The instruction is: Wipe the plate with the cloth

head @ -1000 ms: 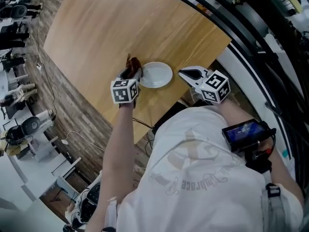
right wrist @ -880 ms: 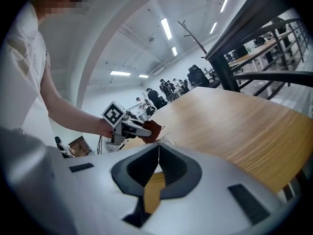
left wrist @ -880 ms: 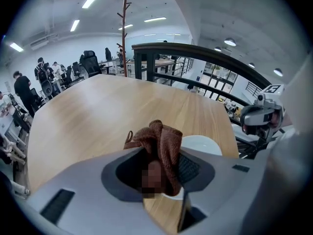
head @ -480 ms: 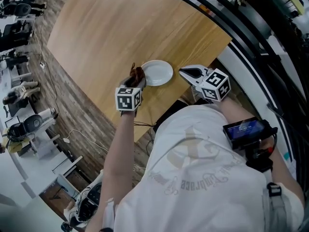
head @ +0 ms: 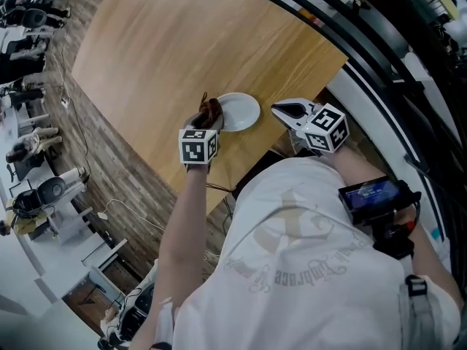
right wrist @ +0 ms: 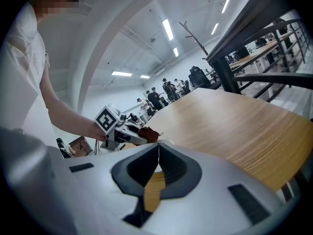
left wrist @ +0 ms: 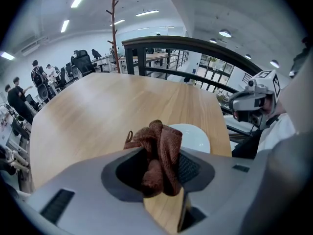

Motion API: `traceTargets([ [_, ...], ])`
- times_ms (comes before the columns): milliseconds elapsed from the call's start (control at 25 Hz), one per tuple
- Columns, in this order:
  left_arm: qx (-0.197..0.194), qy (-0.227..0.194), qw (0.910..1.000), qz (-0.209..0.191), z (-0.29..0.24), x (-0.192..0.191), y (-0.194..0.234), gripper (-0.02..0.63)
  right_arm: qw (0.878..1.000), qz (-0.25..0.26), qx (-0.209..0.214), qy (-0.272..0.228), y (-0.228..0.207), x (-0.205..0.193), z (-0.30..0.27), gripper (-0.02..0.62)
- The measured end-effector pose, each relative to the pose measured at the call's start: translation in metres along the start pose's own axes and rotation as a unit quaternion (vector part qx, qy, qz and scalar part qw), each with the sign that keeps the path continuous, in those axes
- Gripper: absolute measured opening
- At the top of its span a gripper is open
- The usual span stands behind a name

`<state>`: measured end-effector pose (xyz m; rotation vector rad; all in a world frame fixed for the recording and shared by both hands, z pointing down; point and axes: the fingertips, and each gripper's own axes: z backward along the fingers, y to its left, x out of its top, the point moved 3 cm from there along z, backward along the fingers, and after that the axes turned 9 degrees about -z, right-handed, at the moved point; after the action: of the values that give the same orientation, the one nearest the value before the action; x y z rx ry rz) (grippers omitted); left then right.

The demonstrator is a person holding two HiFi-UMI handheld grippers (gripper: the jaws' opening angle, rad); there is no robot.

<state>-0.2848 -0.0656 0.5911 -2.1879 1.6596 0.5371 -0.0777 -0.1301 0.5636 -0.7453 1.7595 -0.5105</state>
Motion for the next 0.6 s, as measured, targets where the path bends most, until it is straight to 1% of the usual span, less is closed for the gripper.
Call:
traceTargets([
  [360, 0.010, -0.007, 0.9999, -0.010, -0.030, 0.028, 0.016, 0.169, 1.000, -0.015, -0.019, -0.007, -0.021, -0.015, 0.015, 0.015],
  [480, 0.004, 0.002, 0.9999, -0.011, -0.029, 0.031, 0.017, 0.170, 1.000, -0.016, -0.019, -0.008, -0.020, -0.013, 0.017, 0.015],
  [600, -0.004, 0.013, 0.9998, -0.017, -0.024, 0.026, 0.009, 0.170, 1.000, -0.015, -0.016, -0.009, -0.016, -0.006, 0.016, 0.015],
])
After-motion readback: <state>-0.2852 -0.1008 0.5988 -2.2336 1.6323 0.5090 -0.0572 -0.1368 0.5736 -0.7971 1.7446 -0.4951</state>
